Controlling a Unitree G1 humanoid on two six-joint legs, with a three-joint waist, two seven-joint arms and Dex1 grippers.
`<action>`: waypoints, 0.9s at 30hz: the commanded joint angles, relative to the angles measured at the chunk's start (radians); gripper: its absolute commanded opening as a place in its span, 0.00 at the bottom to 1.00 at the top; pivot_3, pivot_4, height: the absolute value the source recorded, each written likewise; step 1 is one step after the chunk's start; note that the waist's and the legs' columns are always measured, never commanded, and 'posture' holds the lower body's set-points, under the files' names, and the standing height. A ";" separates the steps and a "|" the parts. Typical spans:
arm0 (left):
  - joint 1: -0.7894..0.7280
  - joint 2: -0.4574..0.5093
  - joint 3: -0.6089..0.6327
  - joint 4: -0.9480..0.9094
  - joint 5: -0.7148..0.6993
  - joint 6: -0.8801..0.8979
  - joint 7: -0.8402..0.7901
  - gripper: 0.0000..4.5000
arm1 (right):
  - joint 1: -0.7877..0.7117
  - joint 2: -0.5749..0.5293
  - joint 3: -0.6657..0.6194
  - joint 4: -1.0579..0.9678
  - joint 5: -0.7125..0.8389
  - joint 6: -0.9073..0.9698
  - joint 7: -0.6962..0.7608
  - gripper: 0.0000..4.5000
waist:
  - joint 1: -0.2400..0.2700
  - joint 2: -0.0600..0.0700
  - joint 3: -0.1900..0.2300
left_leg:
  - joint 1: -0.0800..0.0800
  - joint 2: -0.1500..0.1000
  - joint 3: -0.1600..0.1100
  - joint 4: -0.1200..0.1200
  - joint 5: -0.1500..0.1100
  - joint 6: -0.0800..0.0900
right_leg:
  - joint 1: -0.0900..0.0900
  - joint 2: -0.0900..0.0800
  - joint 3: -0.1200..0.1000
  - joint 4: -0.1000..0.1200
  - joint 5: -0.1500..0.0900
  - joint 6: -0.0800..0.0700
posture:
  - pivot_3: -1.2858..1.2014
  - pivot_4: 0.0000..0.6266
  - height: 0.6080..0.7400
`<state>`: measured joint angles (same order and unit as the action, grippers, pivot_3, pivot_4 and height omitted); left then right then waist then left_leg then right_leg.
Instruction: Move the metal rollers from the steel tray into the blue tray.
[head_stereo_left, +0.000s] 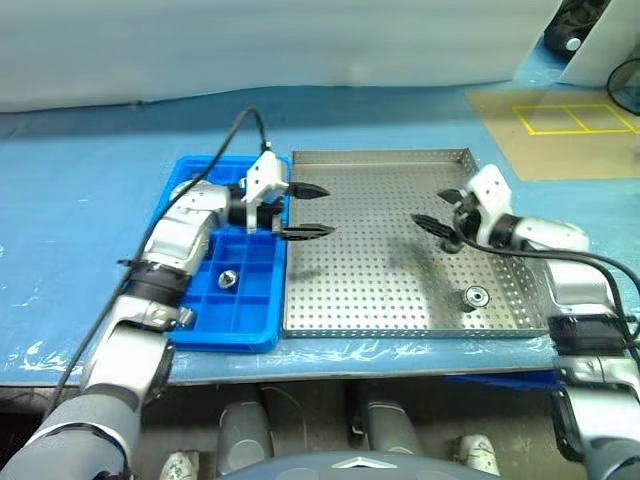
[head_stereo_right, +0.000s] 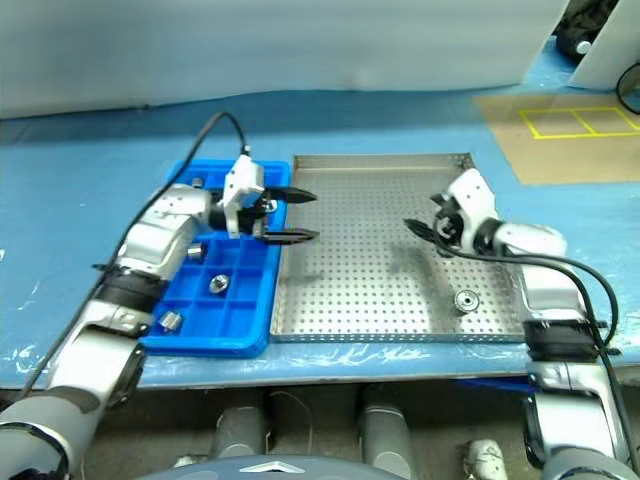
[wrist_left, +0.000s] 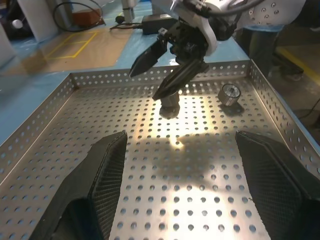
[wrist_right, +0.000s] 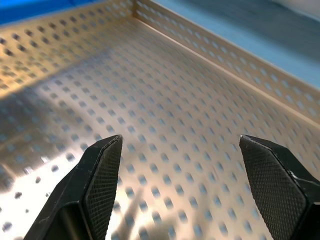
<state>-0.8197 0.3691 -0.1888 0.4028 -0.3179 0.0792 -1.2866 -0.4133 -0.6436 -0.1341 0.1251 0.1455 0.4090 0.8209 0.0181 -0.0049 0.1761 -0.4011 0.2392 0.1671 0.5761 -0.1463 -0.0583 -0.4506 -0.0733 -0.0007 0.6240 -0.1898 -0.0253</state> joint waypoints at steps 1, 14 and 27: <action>-0.041 -0.026 -0.006 0.034 0.014 -0.048 -0.036 0.81 | 0.028 -0.018 -0.047 -0.030 0.021 -0.001 -0.038 0.86 | -0.016 0.000 0.000 | 0.001 0.000 0.001 0.000 -0.001 0.001 | 0.000 0.000 0.001 0.000 0.000 0.001 | 0.36 0.24 1.00; 0.014 -0.029 -0.001 -0.055 0.015 -0.012 -0.049 0.81 | -0.003 0.004 -0.008 0.203 -0.013 -0.102 -0.099 0.86 | -0.032 0.000 0.000 | 0.009 -0.001 0.006 0.001 -0.004 0.007 | 0.009 -0.001 0.002 -0.005 0.001 0.001 | 0.37 0.24 1.00; 0.044 -0.007 0.006 -0.107 0.016 0.019 -0.024 0.81 | -0.025 0.026 0.030 0.315 -0.013 -0.159 -0.094 0.86 | -0.032 0.000 0.000 | 0.012 -0.001 0.007 0.001 -0.005 0.007 | 0.012 -0.001 0.003 -0.006 0.001 0.001 | 0.38 0.24 1.00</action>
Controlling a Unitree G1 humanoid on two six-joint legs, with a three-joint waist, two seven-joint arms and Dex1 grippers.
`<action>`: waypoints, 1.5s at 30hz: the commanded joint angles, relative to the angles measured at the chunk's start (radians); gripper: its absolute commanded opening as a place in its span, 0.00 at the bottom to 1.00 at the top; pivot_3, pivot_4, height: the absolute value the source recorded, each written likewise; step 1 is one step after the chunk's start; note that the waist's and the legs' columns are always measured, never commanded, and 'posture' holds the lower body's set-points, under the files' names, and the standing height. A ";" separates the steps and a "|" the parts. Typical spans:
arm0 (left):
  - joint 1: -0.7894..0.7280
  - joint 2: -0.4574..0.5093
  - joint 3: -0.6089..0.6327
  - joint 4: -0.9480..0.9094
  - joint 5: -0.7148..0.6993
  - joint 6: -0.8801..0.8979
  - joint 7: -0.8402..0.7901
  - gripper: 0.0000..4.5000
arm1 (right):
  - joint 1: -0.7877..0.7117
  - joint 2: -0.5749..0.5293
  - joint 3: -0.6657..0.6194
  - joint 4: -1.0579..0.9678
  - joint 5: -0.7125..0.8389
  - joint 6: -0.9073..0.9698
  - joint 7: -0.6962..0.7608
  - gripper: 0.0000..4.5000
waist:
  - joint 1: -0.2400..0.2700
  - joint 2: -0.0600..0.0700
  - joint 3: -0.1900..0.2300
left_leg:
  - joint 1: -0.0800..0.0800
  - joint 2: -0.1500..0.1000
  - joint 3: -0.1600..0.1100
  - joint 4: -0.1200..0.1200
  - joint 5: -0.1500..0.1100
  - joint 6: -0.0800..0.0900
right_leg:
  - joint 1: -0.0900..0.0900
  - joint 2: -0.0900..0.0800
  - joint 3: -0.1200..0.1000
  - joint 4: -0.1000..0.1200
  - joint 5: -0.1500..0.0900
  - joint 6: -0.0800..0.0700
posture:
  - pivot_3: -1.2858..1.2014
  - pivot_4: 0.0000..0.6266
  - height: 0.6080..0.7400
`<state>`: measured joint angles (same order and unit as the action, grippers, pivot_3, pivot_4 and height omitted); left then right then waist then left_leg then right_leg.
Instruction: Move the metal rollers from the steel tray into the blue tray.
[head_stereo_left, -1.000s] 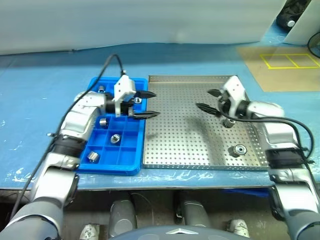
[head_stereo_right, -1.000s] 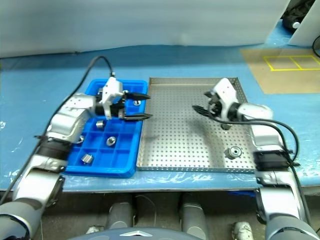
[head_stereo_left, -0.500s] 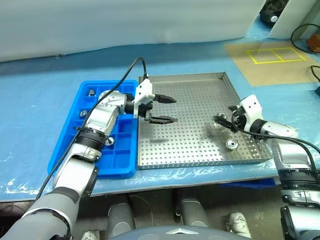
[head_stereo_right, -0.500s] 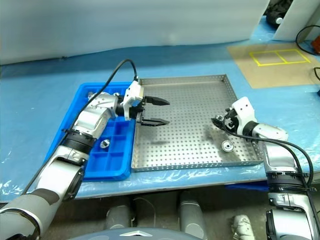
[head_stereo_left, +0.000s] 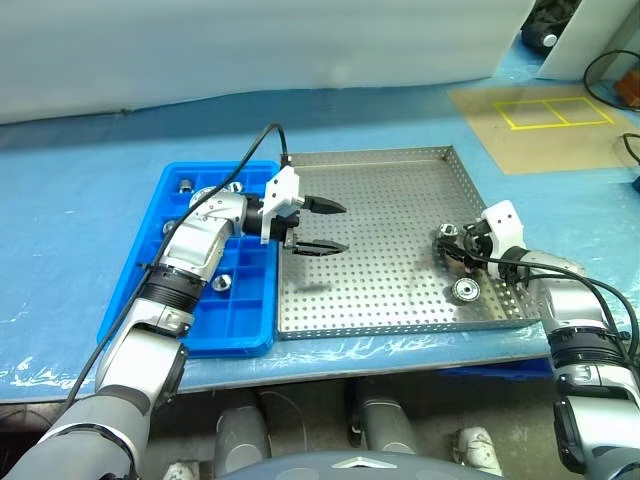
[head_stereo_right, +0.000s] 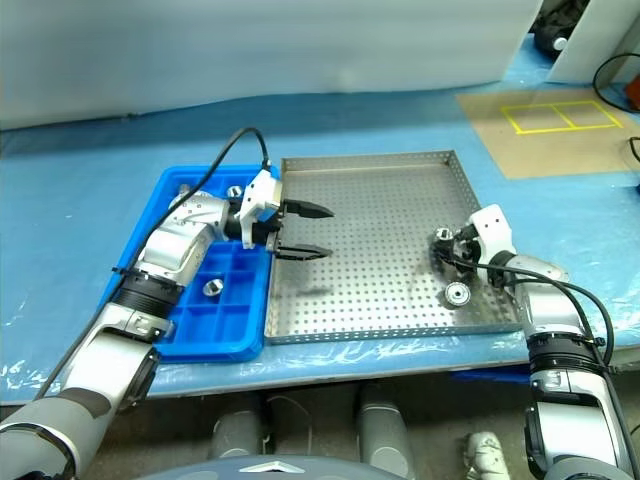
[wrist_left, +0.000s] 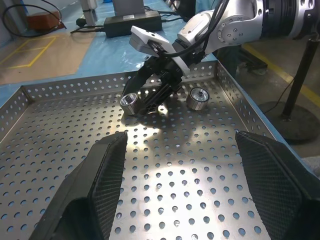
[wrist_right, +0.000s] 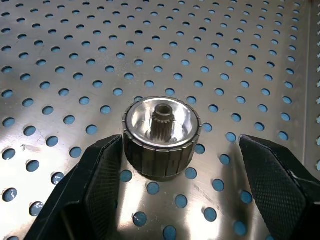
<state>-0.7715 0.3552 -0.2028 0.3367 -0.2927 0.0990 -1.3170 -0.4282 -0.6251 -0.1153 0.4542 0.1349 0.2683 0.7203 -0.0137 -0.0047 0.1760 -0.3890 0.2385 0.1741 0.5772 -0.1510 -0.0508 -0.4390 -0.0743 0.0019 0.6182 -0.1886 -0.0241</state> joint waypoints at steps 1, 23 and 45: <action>-0.004 0.007 0.019 -0.041 -0.010 -0.001 0.007 0.81 | -0.012 0.011 0.014 -0.017 -0.002 -0.019 0.005 0.86 | 0.000 0.000 0.000 | 0.001 0.000 0.000 0.000 0.000 0.000 | 0.001 0.000 0.000 0.000 0.000 0.000 | 0.38 0.24 1.00; 0.013 0.038 0.039 -0.079 -0.024 0.025 0.022 0.81 | -0.083 0.038 0.059 -0.033 -0.016 -0.044 -0.012 0.38 | 0.000 0.000 0.000 | 0.001 0.000 0.001 -0.006 0.000 0.000 | 0.001 0.000 0.000 -0.006 0.000 0.000 | 0.40 0.24 1.00; 0.497 0.394 0.396 -0.617 -0.133 0.277 0.275 0.81 | -0.408 0.393 0.362 -0.048 0.026 -0.062 0.375 0.38 | 0.087 0.001 0.001 | 0.000 0.002 0.001 -0.019 0.002 -0.004 | -0.003 -0.001 -0.005 -0.011 -0.001 -0.001 | 0.59 0.24 1.00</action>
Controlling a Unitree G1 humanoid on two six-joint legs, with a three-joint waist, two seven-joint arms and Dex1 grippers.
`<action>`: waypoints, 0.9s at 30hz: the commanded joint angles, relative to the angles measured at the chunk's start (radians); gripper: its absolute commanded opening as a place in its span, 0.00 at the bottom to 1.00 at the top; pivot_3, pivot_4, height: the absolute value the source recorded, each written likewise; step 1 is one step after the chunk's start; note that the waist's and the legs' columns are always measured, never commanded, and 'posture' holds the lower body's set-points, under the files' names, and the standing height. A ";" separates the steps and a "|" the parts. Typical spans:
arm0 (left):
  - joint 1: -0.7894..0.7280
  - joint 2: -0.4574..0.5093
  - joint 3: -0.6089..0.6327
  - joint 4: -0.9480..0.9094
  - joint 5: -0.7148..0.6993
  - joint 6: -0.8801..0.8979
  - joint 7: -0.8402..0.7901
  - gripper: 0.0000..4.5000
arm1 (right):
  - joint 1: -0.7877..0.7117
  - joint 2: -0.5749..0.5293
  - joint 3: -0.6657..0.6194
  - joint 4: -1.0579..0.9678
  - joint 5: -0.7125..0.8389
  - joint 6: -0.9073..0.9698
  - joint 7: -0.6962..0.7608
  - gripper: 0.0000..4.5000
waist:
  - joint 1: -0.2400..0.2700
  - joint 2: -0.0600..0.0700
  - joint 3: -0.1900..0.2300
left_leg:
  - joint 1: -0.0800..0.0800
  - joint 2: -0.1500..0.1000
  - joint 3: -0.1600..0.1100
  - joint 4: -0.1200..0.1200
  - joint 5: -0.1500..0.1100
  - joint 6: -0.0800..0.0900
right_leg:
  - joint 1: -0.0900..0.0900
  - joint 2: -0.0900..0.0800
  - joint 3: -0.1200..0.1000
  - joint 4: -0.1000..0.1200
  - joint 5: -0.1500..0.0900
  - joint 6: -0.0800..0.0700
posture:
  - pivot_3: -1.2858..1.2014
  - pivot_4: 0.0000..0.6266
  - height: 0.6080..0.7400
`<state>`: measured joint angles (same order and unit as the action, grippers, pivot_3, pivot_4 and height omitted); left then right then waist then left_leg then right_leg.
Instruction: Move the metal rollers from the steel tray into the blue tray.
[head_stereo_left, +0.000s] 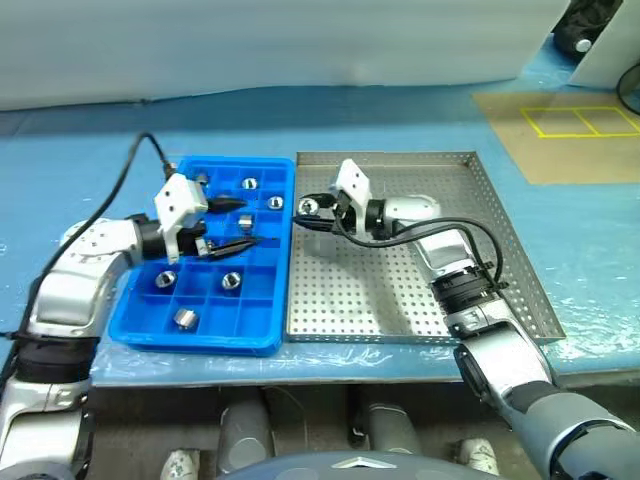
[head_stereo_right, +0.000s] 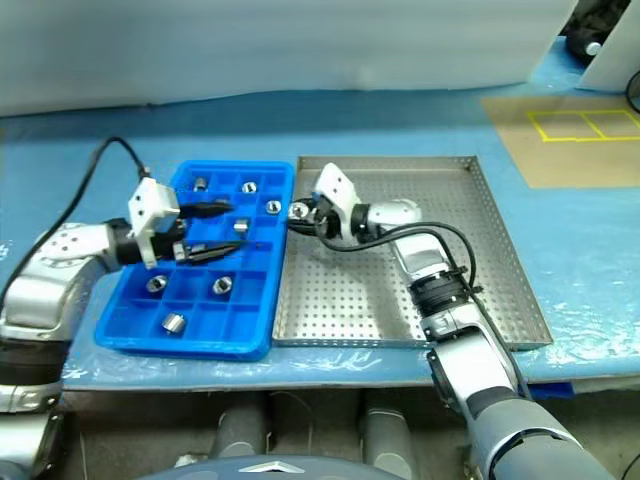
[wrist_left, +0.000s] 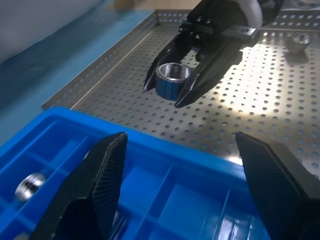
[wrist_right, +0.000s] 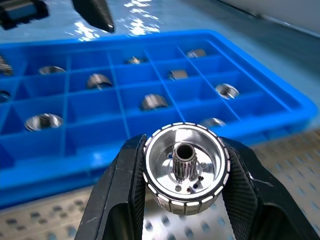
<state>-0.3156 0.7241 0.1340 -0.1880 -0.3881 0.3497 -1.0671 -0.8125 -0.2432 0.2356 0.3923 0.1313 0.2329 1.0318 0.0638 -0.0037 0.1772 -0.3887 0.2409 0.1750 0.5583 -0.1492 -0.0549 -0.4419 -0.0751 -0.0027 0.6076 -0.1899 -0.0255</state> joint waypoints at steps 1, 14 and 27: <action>0.065 0.033 0.075 -0.113 -0.044 0.035 0.035 0.81 | -0.026 0.017 0.016 0.025 0.034 -0.027 0.087 0.38 | 0.020 0.000 0.000 | 0.000 0.000 0.000 0.000 0.000 0.000 | 0.000 0.000 0.000 0.000 0.000 0.000 | 0.59 0.24 1.00; 0.222 0.062 0.167 -0.254 -0.084 0.093 0.134 0.81 | -0.090 0.120 0.057 0.257 -0.032 -0.172 0.126 0.38 | 0.064 0.000 0.000 | -0.001 0.001 -0.003 -0.003 0.002 -0.004 | 0.000 0.000 -0.005 0.001 -0.001 -0.001 | 0.63 0.24 1.00; 0.143 0.061 0.098 -0.193 -0.083 0.071 0.121 0.81 | -0.083 0.095 0.019 0.228 -0.019 -0.132 0.129 0.74 | 0.062 0.000 0.000 | -0.002 0.001 -0.003 -0.004 0.003 -0.005 | -0.002 0.000 -0.005 0.001 -0.001 -0.001 | 0.60 0.24 1.00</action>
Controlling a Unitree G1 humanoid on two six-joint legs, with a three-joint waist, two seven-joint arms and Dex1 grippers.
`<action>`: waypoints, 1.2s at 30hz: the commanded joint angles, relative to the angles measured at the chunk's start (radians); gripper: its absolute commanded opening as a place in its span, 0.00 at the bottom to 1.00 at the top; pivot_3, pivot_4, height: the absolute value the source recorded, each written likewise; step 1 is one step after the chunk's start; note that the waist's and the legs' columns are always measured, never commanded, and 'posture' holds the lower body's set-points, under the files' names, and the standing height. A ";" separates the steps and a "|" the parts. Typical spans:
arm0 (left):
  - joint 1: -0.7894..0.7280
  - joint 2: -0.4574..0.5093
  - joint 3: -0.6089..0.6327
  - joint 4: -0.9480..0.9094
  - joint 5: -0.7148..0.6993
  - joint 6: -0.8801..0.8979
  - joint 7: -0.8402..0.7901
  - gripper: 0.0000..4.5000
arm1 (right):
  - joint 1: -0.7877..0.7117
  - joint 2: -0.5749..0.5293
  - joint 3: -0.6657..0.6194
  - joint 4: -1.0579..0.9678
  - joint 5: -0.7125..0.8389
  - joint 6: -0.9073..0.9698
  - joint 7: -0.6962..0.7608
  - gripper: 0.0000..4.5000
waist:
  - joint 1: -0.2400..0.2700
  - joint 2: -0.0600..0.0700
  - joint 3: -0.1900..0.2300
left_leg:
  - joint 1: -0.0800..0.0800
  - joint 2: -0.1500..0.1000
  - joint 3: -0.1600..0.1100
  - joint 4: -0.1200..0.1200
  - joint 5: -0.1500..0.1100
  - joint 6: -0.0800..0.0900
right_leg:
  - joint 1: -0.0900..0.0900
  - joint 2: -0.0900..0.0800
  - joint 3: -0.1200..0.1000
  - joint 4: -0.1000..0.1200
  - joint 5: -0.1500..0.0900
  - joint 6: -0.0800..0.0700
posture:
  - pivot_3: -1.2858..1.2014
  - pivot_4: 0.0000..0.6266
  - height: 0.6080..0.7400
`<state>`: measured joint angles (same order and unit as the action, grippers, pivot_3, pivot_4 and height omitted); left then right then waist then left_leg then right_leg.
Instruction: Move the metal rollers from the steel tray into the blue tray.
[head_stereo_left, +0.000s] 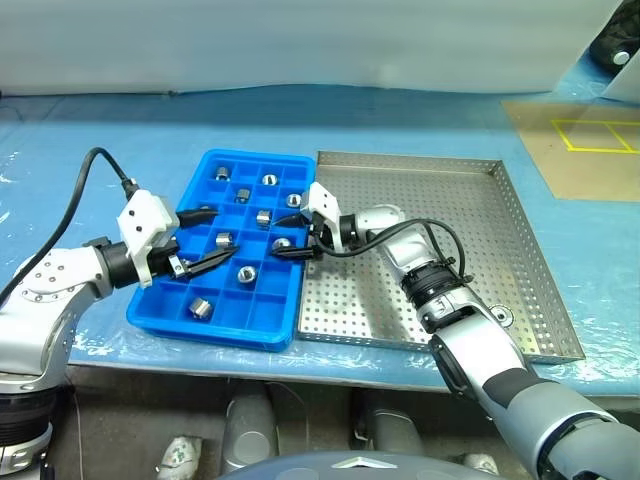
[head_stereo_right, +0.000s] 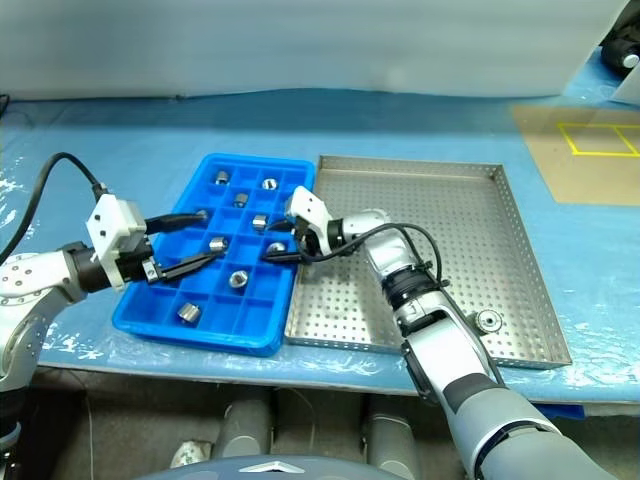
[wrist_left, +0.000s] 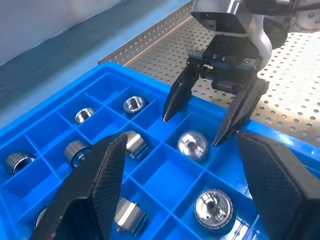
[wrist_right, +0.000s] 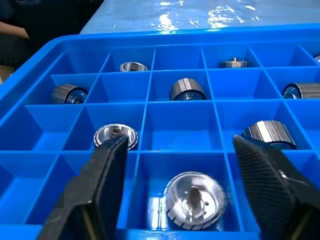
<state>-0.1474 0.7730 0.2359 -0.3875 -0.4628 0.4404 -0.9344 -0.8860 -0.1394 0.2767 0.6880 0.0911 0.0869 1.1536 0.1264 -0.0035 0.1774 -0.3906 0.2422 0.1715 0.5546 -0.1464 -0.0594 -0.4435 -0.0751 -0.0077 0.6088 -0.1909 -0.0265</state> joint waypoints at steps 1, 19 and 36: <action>-0.035 0.010 -0.014 0.015 -0.007 -0.023 -0.015 0.81 | -0.006 -0.013 -0.027 -0.078 0.021 0.018 -0.002 0.74 | -0.001 0.000 0.000 | 0.000 0.000 0.000 0.000 0.000 0.000 | 0.000 0.000 0.000 0.000 0.000 0.000 | 0.60 0.24 1.00; -0.369 -0.150 -0.297 0.336 0.066 -0.173 -0.174 0.81 | 0.212 -0.289 -0.161 -0.504 0.074 0.241 -0.083 0.74 | -0.021 0.000 0.000 | 0.001 -0.001 0.000 0.001 0.003 -0.005 | 0.002 0.001 0.002 0.001 0.000 0.000 | 0.47 0.24 1.00; -0.585 -0.450 -0.470 0.683 0.126 -0.354 -0.385 0.81 | 0.862 -0.635 -0.614 -1.176 0.255 0.649 -0.250 0.74 | -0.139 0.000 -0.001 | 0.006 -0.003 0.005 0.004 -0.002 0.003 | 0.004 0.002 0.010 -0.002 -0.001 0.004 | 0.32 0.24 1.00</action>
<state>-0.7166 0.3311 -0.2312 0.3001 -0.3354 0.1112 -1.3042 -0.0386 -0.7630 -0.2858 -0.4045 0.3098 0.7126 0.9210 -0.0124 -0.0031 0.1763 -0.3844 0.2392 0.1764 0.5589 -0.1483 -0.0556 -0.4393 -0.0733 0.0024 0.6064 -0.1944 -0.0192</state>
